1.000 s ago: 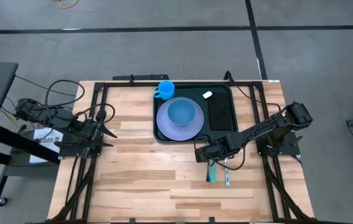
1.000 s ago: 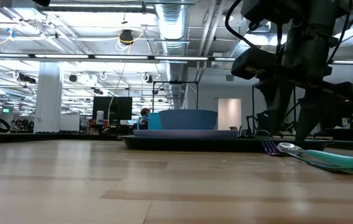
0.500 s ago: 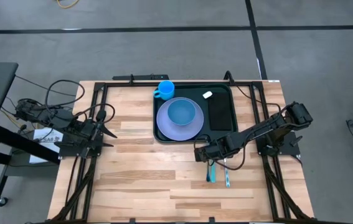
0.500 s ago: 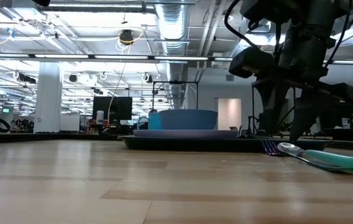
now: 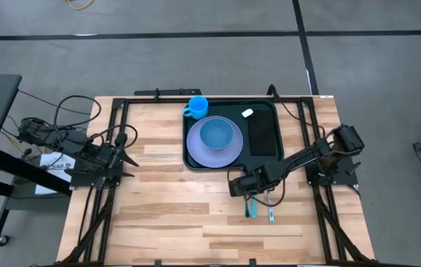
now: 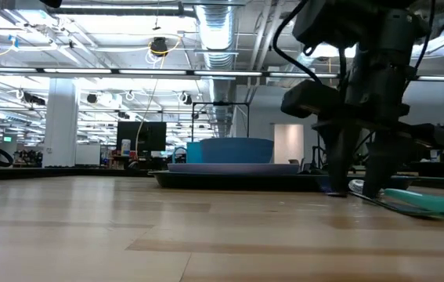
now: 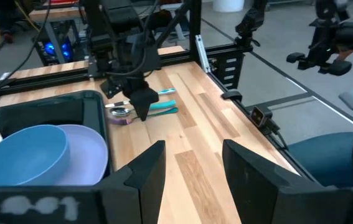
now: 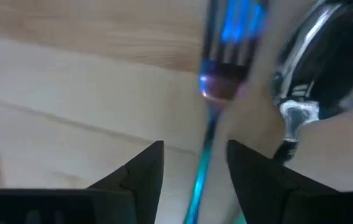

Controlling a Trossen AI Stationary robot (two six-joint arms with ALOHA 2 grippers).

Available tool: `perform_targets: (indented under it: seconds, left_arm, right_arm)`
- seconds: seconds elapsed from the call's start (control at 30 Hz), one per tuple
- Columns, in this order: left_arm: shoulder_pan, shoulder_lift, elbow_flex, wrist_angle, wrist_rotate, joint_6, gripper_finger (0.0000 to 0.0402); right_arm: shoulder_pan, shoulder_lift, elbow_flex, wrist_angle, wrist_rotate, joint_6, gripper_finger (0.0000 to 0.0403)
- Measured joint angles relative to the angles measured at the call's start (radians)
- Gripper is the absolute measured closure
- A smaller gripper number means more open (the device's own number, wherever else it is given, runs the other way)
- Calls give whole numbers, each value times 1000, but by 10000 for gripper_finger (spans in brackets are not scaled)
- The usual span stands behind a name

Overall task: Set up tray
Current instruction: Put the iridescent fork on the black napkin

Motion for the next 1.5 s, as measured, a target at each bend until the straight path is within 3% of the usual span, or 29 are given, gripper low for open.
perform_targets:
  seconds: [0.43, 0.87, 1.5]
  left_arm:
    - [0, -1, 0, 4, 2, 0, 253]
    - [0, -1, 0, 3, 2, 0, 253]
    - [0, -1, 0, -1, 2, 0, 253]
  right_arm:
    - [-18, 19, 5, -4, -32, -13, 244]
    - [-19, 22, 3, -18, -33, -13, 324]
    - [-19, 22, 3, -30, -31, -5, 397]
